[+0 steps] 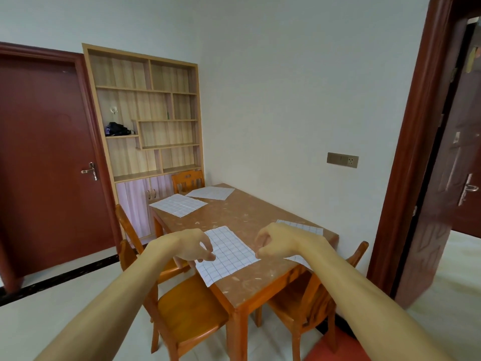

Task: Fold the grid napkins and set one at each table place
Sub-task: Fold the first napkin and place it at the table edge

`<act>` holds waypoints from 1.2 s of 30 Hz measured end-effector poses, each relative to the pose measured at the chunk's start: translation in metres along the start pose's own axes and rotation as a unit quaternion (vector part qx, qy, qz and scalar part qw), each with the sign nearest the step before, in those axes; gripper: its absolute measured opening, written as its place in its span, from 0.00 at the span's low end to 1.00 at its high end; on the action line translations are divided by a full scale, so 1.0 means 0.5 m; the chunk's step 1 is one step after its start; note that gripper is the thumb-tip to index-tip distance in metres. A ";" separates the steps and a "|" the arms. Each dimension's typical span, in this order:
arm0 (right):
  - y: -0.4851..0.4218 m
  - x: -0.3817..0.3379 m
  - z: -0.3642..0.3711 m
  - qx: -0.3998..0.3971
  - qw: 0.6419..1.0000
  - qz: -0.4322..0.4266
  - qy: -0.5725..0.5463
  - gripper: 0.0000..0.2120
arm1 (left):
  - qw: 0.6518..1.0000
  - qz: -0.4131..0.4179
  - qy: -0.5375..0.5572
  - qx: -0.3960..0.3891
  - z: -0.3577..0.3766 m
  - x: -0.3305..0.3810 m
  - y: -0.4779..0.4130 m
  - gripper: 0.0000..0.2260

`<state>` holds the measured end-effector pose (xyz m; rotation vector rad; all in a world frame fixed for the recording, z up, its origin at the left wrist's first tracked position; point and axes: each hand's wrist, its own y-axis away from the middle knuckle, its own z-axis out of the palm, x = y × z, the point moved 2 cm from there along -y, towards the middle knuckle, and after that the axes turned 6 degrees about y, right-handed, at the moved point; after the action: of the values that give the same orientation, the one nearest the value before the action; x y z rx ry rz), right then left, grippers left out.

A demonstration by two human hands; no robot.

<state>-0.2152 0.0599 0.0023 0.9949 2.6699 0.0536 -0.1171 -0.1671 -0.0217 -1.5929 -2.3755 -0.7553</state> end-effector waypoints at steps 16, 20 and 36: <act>-0.430 0.098 0.067 -0.063 0.998 0.000 -0.002 0.22 | 0.998 -0.054 -0.013 -0.036 -0.040 -0.174 -0.369 0.16; -0.557 0.161 0.064 -0.077 0.997 -0.012 0.012 0.21 | 0.995 -0.079 -0.021 -0.049 -0.065 -0.169 -0.492 0.18; -0.947 0.324 0.037 -0.140 0.989 -0.031 -0.028 0.18 | 0.990 -0.120 -0.008 -0.070 -0.174 -0.182 -0.849 0.19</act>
<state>-0.6272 -0.1968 -0.1208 0.8122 2.5494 0.3702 -0.4749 -0.4103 -0.1163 -1.3781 -2.6093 -0.9780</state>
